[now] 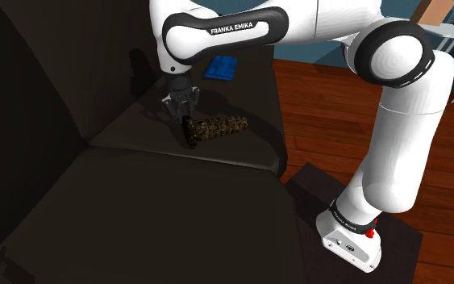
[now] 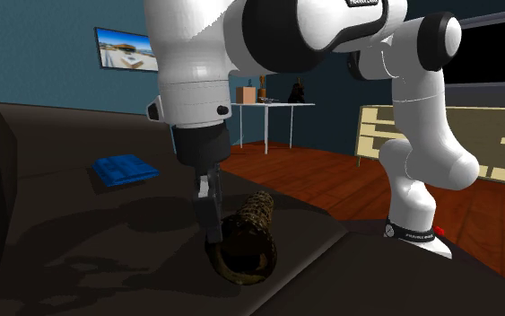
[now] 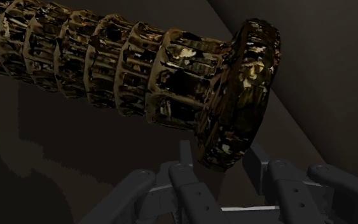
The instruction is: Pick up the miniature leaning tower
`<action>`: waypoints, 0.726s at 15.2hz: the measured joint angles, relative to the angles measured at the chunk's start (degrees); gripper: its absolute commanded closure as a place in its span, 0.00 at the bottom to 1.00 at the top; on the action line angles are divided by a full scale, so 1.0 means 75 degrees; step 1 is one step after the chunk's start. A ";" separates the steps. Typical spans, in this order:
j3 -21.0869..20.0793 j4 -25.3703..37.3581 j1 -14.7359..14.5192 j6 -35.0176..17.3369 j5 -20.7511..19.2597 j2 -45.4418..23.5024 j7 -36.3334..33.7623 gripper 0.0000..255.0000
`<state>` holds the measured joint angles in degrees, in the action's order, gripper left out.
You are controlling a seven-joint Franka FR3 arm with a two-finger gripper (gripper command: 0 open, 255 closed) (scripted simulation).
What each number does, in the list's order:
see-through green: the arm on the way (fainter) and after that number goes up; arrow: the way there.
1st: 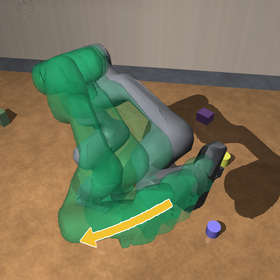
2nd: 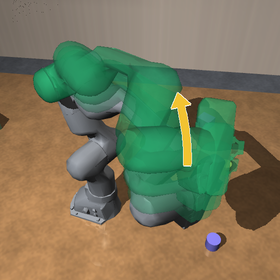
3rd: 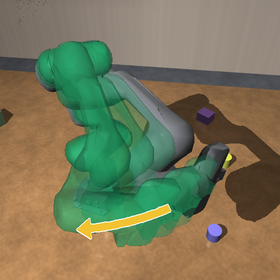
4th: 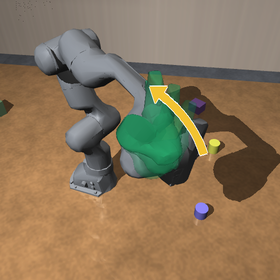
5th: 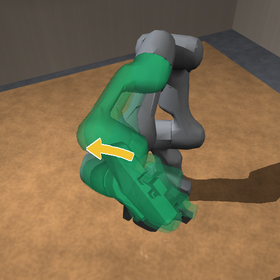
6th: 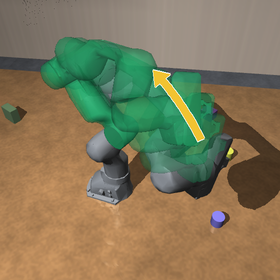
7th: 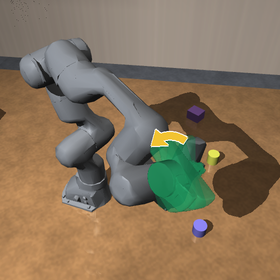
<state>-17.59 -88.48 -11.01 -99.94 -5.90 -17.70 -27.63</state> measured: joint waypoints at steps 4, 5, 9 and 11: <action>-0.0002 0.0022 -0.0004 0.0030 0.0002 0.0002 -0.0006 1.00; -0.0004 0.0103 -0.0006 0.0119 0.0006 0.0005 0.0002 1.00; -0.0014 0.0448 -0.0025 0.0479 0.0016 0.0019 0.0009 1.00; -0.0020 0.0707 -0.0047 0.0707 0.0010 -0.0013 0.0005 1.00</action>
<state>-17.74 -83.18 -11.36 -94.63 -5.83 -17.80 -27.59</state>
